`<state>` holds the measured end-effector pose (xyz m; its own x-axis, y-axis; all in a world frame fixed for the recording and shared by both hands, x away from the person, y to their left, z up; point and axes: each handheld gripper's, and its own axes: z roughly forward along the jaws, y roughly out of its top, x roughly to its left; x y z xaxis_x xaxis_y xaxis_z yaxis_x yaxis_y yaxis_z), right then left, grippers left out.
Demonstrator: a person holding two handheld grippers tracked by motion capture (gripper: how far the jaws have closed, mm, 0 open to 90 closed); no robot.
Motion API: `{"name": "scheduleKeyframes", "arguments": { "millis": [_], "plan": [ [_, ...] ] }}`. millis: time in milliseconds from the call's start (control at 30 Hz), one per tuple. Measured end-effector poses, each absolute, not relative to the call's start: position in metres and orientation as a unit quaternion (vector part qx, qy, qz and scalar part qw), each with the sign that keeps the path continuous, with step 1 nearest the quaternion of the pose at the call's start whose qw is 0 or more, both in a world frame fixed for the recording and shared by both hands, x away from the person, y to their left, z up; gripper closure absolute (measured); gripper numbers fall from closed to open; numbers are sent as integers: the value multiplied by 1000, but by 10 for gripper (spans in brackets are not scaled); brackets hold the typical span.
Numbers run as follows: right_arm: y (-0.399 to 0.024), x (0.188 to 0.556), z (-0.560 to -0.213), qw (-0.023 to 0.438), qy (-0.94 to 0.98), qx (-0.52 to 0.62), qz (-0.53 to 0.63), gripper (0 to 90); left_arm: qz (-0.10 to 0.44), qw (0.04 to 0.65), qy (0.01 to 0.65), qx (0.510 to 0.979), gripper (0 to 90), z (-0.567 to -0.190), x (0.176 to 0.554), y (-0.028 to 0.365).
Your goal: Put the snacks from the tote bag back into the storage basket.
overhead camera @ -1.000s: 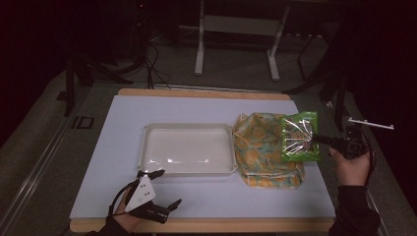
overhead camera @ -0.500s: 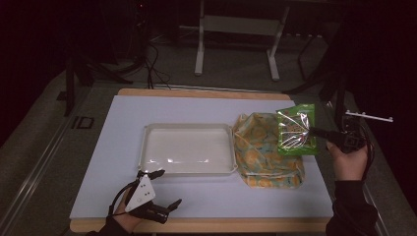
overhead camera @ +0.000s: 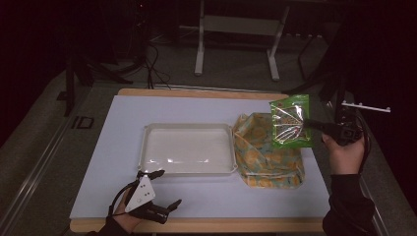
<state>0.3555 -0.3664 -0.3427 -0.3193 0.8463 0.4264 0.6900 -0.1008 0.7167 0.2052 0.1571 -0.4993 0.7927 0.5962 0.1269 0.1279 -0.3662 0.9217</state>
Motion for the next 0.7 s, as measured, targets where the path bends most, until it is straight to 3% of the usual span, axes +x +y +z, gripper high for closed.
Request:
{"name": "scheduleKeyframes", "arguments": {
  "millis": [700],
  "plan": [
    [-322, 363, -332, 77, 687, 542, 477, 889, 228, 514, 227, 795, 13, -499, 205, 157]
  ]
}}
